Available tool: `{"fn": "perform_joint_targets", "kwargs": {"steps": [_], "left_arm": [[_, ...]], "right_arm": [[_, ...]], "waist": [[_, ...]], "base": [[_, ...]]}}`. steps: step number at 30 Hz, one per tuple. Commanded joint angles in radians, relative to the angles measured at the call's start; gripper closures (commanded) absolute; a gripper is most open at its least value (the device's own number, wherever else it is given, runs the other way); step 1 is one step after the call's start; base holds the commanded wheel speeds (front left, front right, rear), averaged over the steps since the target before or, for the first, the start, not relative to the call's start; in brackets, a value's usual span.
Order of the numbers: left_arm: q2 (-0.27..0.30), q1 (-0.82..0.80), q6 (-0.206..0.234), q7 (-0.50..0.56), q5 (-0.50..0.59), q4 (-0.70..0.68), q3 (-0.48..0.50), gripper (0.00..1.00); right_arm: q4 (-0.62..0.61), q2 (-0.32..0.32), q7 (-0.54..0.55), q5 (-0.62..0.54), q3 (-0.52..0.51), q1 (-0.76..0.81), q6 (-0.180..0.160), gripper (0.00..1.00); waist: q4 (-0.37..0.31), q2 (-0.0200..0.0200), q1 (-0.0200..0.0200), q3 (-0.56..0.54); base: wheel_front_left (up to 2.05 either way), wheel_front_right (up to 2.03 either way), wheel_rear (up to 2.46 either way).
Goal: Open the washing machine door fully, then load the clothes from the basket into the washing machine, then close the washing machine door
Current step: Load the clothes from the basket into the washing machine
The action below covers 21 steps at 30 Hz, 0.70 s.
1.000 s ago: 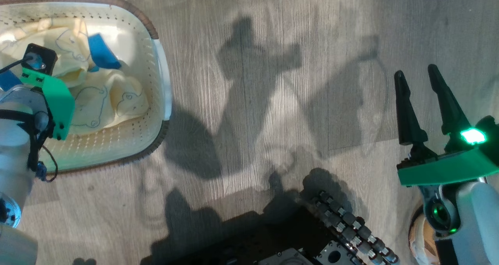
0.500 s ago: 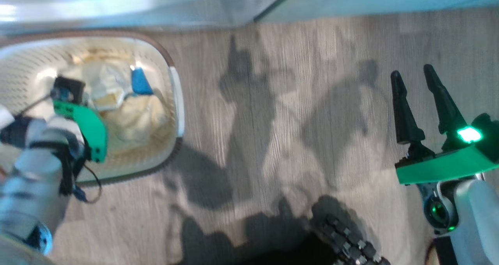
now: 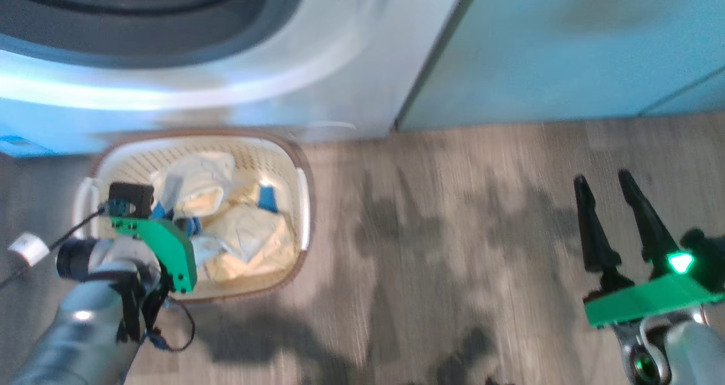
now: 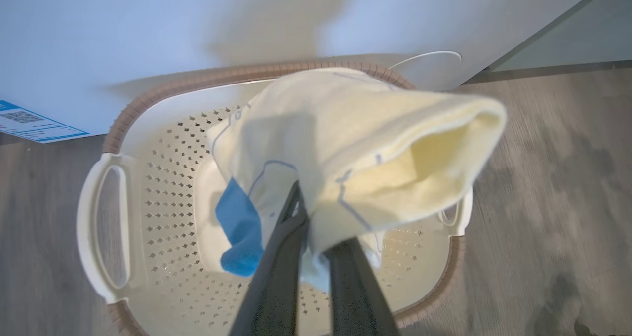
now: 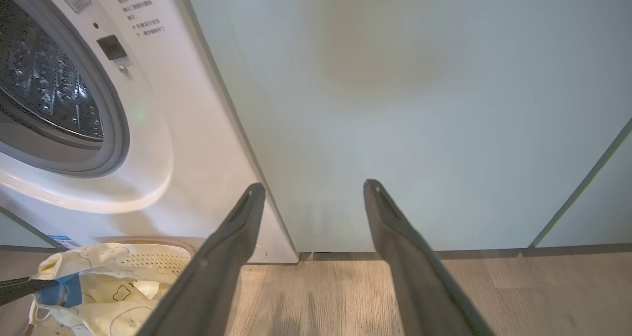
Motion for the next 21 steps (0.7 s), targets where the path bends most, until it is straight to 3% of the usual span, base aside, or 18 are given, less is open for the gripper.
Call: {"fn": "perform_joint_targets", "kwargs": {"steps": [1, 7, 21], "left_arm": [[0.031, 0.013, -0.001, -0.018, -0.013, -0.015, 0.023, 1.0], [0.046, 0.063, 0.002, -0.028, -0.033, -0.078, 0.085, 1.0], [0.065, 0.337, 0.094, -0.029, 0.13, -0.479, 0.361, 1.0]], "right_arm": [[-0.023, -0.027, -0.009, 0.006, 0.005, 0.026, 0.004, 0.0], [-0.02, -0.038, -0.009, 0.008, -0.005, 0.076, 0.004, 0.0], [-0.015, -0.057, -0.009, 0.019, -0.033, 0.178, 0.004, 0.0]], "waist": [[0.043, -0.0001, 0.0001, -0.083], [0.072, -0.0001, 0.0001, -0.166], [0.121, -0.0001, 0.0001, -0.329]], "base": [[0.0, 0.0, 0.0], [0.0, 0.0, 0.0], [0.0, 0.0, 0.0]]}}
